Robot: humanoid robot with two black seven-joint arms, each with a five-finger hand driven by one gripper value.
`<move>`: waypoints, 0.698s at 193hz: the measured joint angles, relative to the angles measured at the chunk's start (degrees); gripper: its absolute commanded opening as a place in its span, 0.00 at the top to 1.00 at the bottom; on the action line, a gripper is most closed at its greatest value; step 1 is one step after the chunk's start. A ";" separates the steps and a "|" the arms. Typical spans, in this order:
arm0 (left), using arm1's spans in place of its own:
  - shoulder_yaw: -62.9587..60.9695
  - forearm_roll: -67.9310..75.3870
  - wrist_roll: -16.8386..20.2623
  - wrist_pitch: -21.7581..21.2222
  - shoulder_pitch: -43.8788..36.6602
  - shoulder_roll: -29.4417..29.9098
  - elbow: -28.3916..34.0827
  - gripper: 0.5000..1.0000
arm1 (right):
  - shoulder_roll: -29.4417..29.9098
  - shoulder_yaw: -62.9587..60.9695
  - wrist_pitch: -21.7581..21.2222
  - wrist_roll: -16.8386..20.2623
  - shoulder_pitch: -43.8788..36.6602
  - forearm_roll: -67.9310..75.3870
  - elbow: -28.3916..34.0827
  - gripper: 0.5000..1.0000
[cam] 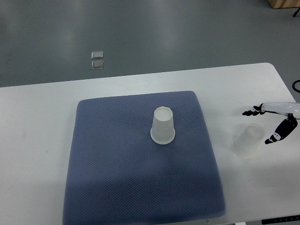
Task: Stack paper cups
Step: 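Close the right hand fingers around the loose white paper cup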
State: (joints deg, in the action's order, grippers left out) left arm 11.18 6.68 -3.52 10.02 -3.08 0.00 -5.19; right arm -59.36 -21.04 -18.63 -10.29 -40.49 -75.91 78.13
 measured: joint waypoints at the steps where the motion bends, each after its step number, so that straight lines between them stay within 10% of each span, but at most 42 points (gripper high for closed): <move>1: 0.00 0.00 0.00 0.00 0.00 0.00 0.00 0.00 | 0.01 0.06 0.08 0.00 0.02 -0.04 0.00 0.16; 98: 0.02 0.00 0.00 0.00 0.00 0.00 0.00 0.00 | 2.57 1.52 5.49 0.26 1.73 -1.96 -0.05 0.20; 135: 0.01 0.00 0.00 0.00 0.00 0.00 0.00 0.00 | 2.58 1.61 5.94 0.31 1.84 -4.13 -0.23 0.36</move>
State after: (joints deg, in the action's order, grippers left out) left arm 11.19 6.68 -3.52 10.02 -3.08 0.00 -5.19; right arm -56.78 -19.43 -12.69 -9.97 -38.65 -80.04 77.90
